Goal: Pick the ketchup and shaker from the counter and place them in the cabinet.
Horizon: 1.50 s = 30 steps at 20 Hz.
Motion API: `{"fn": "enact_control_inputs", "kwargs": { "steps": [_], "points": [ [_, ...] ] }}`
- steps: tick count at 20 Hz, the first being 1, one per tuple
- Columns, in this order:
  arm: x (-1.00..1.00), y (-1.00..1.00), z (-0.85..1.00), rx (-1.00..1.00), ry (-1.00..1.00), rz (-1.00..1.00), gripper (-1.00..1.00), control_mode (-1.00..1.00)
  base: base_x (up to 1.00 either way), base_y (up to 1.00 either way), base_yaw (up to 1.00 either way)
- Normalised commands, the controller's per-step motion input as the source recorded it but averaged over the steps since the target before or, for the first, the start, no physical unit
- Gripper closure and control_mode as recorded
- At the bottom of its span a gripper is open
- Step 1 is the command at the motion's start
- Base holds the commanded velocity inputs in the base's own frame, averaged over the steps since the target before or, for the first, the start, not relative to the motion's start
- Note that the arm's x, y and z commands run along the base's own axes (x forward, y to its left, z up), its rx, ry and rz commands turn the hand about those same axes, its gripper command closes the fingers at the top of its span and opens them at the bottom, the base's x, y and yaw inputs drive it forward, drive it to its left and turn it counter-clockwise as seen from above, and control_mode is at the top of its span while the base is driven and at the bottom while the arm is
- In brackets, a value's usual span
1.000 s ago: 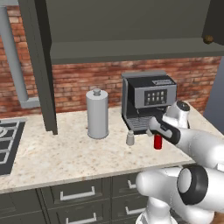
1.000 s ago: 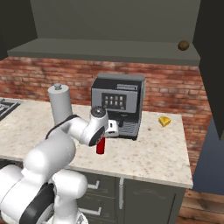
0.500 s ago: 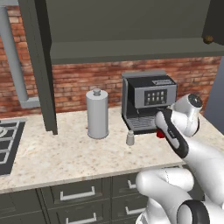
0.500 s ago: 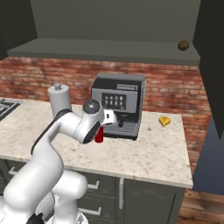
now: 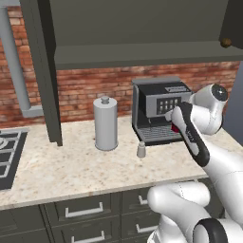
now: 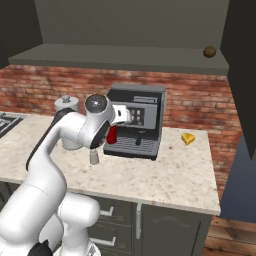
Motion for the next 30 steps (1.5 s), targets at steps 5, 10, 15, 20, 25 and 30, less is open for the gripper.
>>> {"fn": "enact_control_inputs", "kwargs": {
  "steps": [5,10,15,20,25,30],
  "points": [
    [0.00,0.00,0.94,0.00,-0.09,-0.03,1.00,-1.00,0.00,0.00,0.00],
    [0.00,0.00,0.83,-0.04,-0.07,-0.05,1.00,-1.00,0.00,0.00,0.00],
    [0.00,0.00,0.87,-0.08,-0.08,-0.09,1.00,-1.00,0.00,0.00,0.00],
    [0.01,0.00,0.80,-0.08,-0.09,-0.08,1.00,-1.00,0.00,0.00,0.00],
    [0.09,0.00,0.52,0.00,-0.09,-0.05,1.00,-1.00,0.00,0.00,0.00],
    [0.22,0.00,0.33,0.00,-0.06,-0.04,1.00,-1.00,0.00,0.00,0.00]
  ]
}}
